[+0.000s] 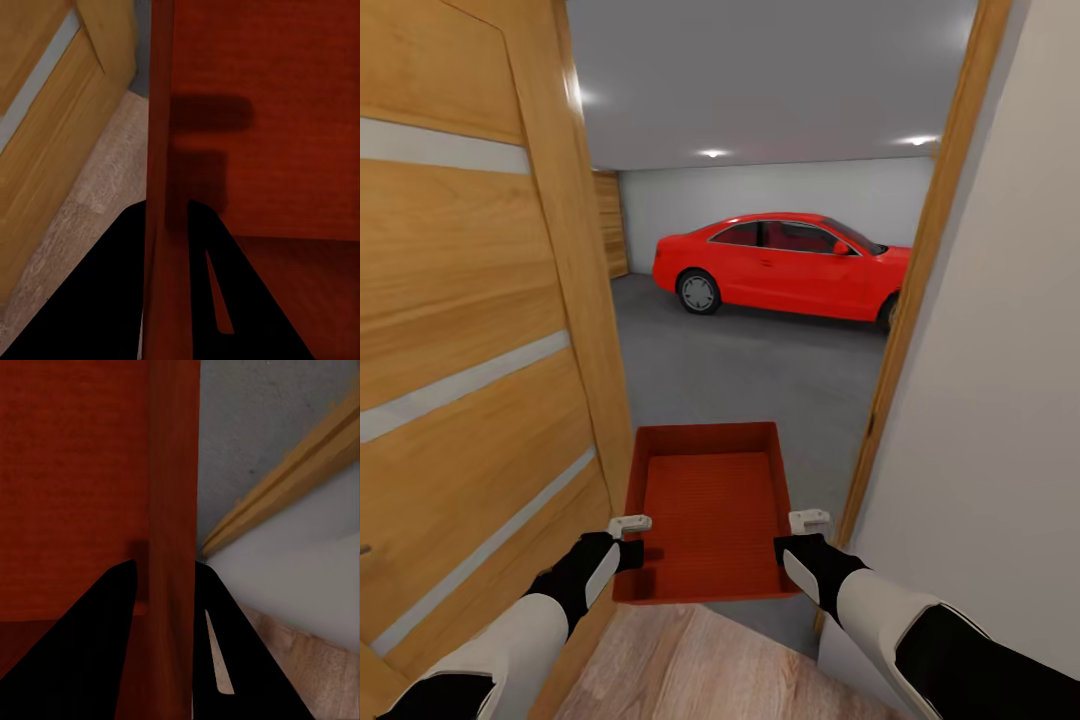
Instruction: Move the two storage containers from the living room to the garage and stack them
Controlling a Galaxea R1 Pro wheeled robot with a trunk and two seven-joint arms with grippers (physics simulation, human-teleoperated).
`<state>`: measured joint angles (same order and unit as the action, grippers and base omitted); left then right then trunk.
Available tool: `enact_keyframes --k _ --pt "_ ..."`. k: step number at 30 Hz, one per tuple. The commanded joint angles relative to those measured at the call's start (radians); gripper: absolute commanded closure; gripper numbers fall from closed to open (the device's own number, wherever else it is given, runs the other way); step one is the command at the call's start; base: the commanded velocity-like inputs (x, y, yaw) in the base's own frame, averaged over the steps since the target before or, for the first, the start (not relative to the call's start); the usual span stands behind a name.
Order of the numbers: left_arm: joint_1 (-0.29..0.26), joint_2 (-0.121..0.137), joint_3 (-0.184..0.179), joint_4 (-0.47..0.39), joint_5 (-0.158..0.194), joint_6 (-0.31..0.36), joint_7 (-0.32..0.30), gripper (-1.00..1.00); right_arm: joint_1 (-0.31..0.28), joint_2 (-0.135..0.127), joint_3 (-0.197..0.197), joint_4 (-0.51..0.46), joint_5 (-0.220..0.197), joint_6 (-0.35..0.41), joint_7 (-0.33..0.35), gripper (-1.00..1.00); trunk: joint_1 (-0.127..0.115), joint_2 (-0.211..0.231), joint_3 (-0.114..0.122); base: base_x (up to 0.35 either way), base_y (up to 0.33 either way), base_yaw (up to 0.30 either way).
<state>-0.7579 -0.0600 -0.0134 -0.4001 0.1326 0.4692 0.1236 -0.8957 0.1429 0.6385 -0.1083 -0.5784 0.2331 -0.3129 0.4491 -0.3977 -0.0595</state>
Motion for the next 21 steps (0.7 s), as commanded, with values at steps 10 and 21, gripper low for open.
enact_keyframes --k 10,21 --pt "0.000 -0.010 -0.007 0.000 -0.018 0.008 0.013 1.00 -0.002 0.009 0.009 -0.005 0.025 0.008 -0.006 1.00 0.001 -0.002 -0.002 0.142 0.178 -0.003" --pt "0.000 -0.011 -0.007 0.001 -0.018 0.008 0.014 1.00 -0.002 0.009 0.009 -0.005 0.025 0.008 -0.006 1.00 0.001 -0.002 -0.002 0.116 0.116 -0.199"
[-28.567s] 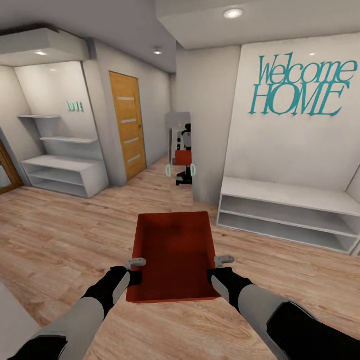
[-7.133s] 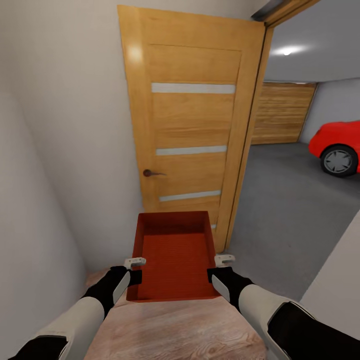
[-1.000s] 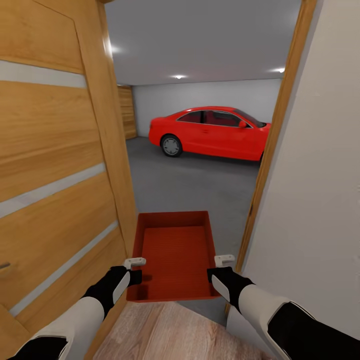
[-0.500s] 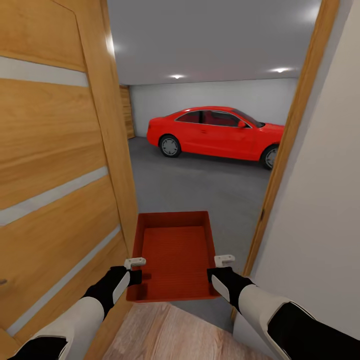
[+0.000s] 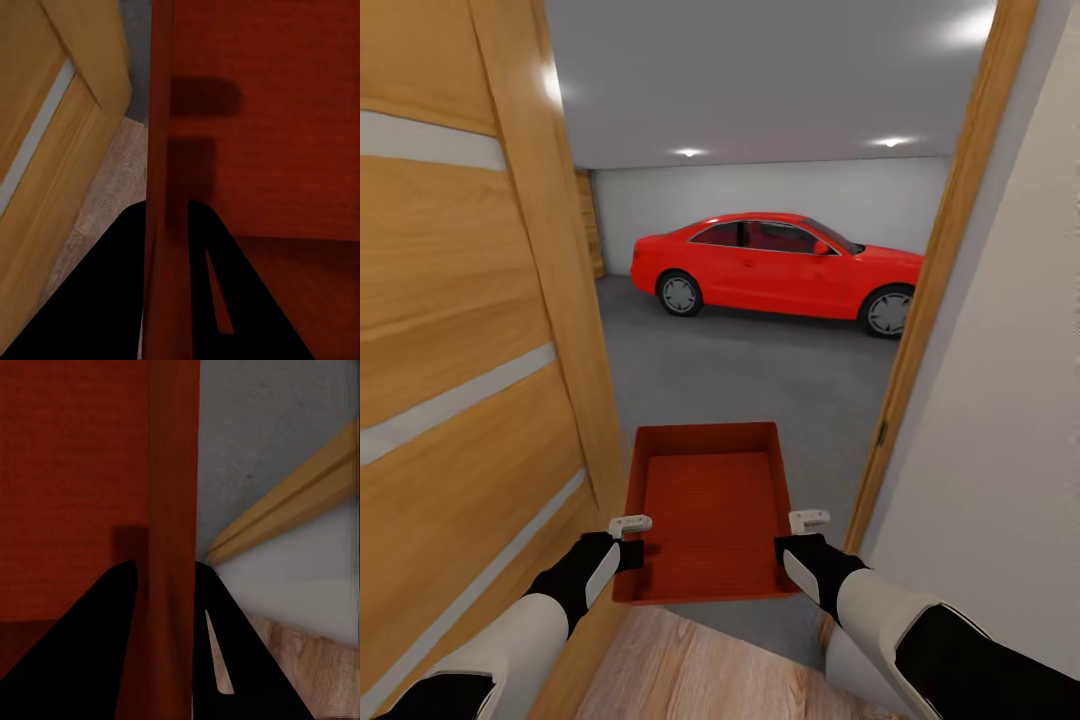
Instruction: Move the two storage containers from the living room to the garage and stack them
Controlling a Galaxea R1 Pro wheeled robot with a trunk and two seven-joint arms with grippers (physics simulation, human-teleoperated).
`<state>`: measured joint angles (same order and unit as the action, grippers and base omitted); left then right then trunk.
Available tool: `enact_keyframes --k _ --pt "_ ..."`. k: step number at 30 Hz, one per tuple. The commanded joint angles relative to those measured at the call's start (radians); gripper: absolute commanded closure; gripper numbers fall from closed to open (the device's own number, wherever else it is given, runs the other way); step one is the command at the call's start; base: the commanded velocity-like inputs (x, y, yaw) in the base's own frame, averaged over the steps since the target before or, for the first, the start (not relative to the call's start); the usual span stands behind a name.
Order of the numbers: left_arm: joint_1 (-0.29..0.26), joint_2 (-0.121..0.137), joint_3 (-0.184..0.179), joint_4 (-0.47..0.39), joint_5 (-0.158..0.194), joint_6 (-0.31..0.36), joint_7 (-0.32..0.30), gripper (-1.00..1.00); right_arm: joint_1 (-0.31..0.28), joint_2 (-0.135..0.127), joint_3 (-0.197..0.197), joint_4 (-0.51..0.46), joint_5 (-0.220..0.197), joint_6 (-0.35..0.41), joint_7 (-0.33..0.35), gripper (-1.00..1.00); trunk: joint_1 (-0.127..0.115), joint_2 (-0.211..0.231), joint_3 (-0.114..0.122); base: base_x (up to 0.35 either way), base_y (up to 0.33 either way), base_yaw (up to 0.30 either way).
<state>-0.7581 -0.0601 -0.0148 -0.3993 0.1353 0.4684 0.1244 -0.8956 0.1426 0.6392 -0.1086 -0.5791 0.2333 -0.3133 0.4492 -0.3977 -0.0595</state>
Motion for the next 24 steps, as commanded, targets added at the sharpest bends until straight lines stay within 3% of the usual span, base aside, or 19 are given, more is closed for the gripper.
enact_keyframes --k 1,11,24 --pt "0.000 -0.011 -0.005 0.000 -0.020 0.009 0.013 1.00 -0.002 0.009 0.008 -0.005 0.026 0.008 -0.006 1.00 0.001 -0.002 -0.002 0.105 0.095 -0.241" --pt "0.000 -0.011 -0.005 0.000 -0.020 0.009 0.013 1.00 -0.002 0.009 0.008 -0.005 0.025 0.008 -0.006 1.00 0.001 -0.002 -0.002 0.104 0.095 -0.222" --pt "0.000 -0.011 -0.005 0.000 -0.020 0.009 0.012 1.00 -0.002 0.009 0.009 -0.005 0.026 0.008 -0.006 1.00 0.001 -0.002 -0.002 0.108 0.137 -0.012"
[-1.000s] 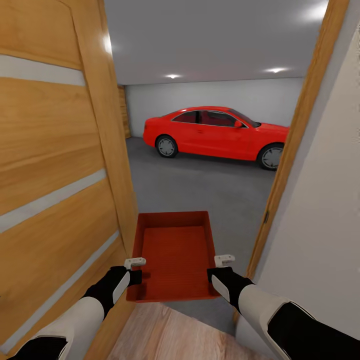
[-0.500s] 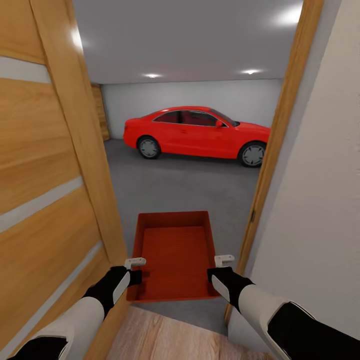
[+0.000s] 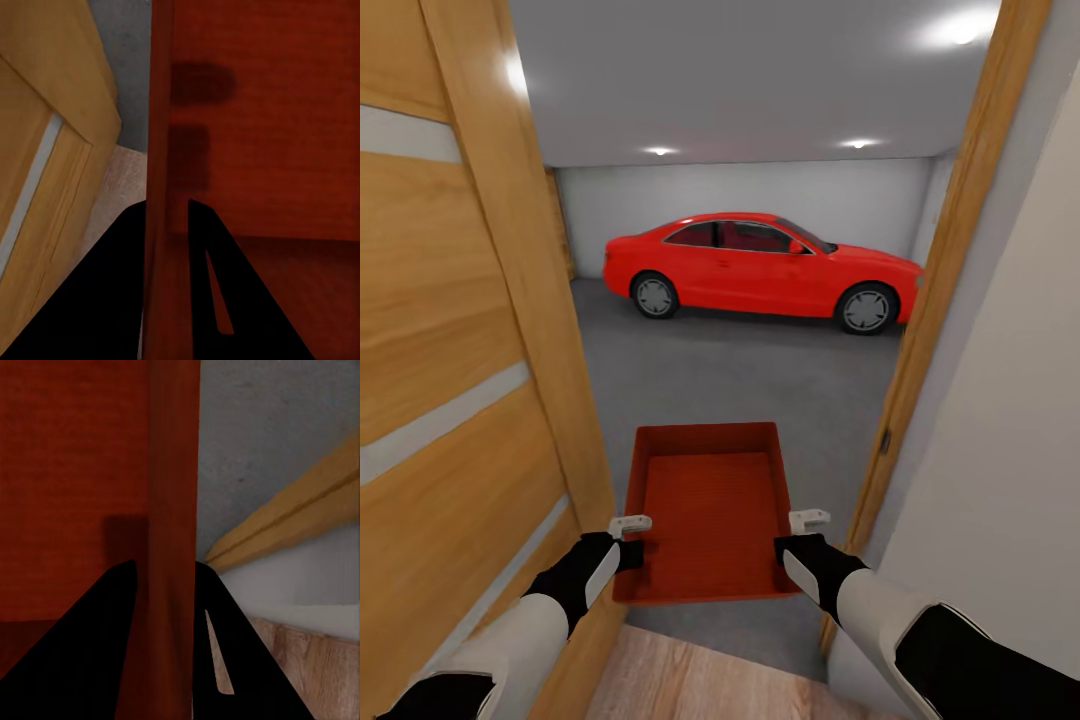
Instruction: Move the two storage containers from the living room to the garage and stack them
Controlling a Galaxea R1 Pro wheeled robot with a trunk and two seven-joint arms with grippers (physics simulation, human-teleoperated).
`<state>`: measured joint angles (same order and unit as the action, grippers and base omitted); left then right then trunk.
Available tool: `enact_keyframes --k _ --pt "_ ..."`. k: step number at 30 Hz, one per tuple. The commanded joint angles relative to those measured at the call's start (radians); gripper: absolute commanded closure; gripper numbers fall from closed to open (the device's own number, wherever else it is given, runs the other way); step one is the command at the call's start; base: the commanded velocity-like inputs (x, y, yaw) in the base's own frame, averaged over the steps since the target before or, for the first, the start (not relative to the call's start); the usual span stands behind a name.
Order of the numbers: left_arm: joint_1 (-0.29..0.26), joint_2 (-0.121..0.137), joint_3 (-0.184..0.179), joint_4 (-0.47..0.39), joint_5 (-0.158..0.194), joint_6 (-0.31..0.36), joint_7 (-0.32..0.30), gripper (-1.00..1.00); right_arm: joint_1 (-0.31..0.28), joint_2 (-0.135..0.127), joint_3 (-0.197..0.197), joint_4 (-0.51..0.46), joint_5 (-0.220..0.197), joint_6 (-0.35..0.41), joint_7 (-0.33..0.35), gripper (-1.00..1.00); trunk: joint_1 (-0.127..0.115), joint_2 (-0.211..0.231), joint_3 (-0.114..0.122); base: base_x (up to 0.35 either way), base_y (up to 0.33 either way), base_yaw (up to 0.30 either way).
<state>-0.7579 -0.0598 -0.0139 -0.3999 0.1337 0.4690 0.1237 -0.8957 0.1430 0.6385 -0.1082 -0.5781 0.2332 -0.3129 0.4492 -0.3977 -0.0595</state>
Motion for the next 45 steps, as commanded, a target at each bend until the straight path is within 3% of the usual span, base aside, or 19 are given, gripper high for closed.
enact_keyframes --k 1,25,45 --pt "0.000 -0.011 -0.006 0.001 -0.019 0.008 0.013 1.00 -0.002 0.009 0.010 -0.005 0.025 0.008 -0.006 1.00 0.001 -0.002 -0.002 0.111 0.158 0.000" --pt "0.000 -0.011 -0.006 0.001 -0.019 0.008 0.014 1.00 -0.002 0.009 0.010 -0.005 0.025 0.008 -0.006 1.00 0.001 -0.002 -0.002 0.094 0.053 -0.208" --pt "0.000 -0.011 -0.006 0.001 -0.019 0.008 0.013 1.00 -0.002 0.009 0.010 -0.005 0.025 0.008 -0.006 1.00 0.001 -0.002 -0.002 0.116 0.118 -0.007"
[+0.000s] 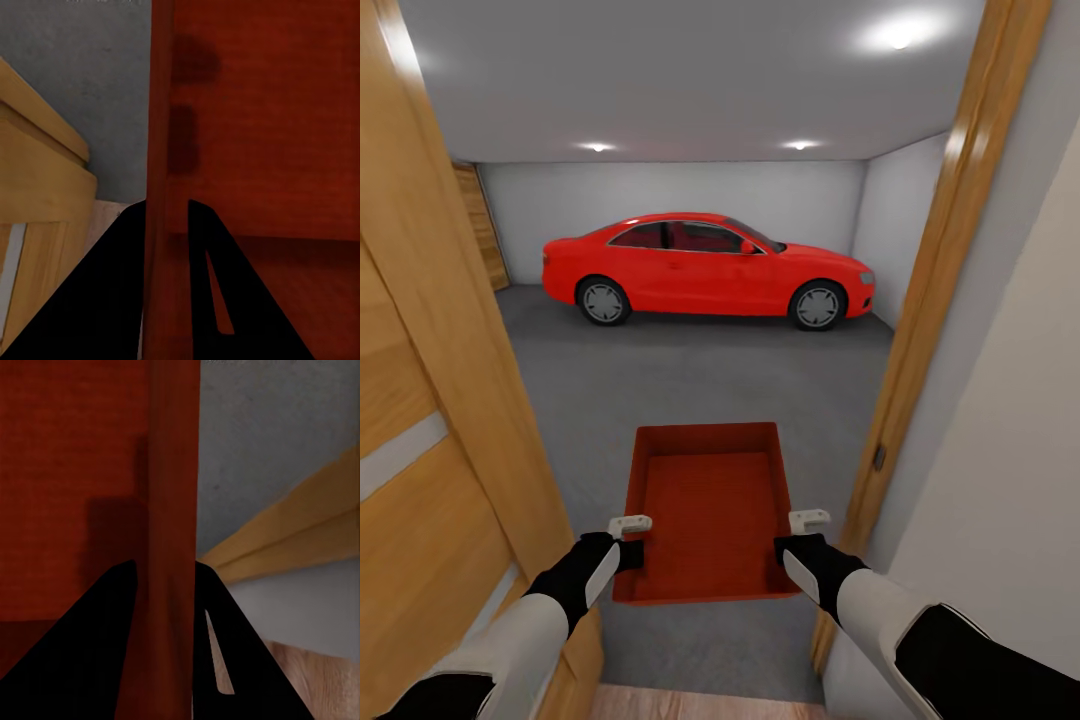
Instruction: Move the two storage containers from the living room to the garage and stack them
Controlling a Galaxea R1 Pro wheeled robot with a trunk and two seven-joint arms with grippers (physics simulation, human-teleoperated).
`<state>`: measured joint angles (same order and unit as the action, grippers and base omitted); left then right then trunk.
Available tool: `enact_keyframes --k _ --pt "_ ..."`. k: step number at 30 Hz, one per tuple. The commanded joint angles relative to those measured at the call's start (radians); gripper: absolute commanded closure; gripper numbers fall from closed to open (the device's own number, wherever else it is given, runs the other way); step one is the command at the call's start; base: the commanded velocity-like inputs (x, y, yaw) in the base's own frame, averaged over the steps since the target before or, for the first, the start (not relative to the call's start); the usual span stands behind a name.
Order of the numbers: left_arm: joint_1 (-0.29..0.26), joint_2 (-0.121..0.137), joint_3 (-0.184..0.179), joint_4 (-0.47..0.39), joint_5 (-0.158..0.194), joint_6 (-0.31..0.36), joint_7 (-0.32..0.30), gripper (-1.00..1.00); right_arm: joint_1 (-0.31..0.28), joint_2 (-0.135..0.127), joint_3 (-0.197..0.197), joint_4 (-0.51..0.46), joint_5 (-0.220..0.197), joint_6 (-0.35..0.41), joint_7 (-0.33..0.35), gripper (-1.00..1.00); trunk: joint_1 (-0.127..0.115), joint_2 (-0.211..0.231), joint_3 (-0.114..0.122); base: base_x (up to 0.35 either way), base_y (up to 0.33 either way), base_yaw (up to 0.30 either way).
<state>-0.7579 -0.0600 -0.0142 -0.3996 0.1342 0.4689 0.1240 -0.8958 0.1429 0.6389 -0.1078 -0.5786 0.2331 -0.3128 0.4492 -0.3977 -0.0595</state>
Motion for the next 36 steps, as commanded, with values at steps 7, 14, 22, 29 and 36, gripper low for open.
enact_keyframes --k 7,14,22,29,36 --pt "0.000 -0.011 -0.006 0.000 -0.019 0.008 0.013 1.00 -0.002 0.009 0.010 -0.005 0.026 0.008 -0.006 1.00 0.001 -0.002 -0.002 0.060 0.031 0.000" --pt "0.000 -0.011 -0.006 0.000 -0.019 0.008 0.014 1.00 -0.002 0.009 0.010 -0.006 0.026 0.008 -0.006 1.00 0.001 -0.002 -0.002 0.002 0.001 -0.050" --pt "0.000 -0.011 -0.006 0.000 -0.019 0.008 0.013 1.00 -0.002 0.009 0.010 -0.006 0.026 0.008 -0.006 1.00 0.001 -0.002 -0.002 0.000 0.000 -0.140" --pt "0.000 -0.011 -0.006 0.000 -0.019 0.009 0.013 1.00 -0.002 0.009 0.010 -0.005 0.025 0.008 -0.006 1.00 0.001 -0.002 -0.002 0.001 0.018 -0.044" --pt "0.000 -0.011 -0.006 0.000 -0.019 0.009 0.013 1.00 -0.002 0.009 0.010 -0.006 0.025 0.008 -0.006 1.00 0.001 -0.002 -0.002 0.079 0.199 0.000"
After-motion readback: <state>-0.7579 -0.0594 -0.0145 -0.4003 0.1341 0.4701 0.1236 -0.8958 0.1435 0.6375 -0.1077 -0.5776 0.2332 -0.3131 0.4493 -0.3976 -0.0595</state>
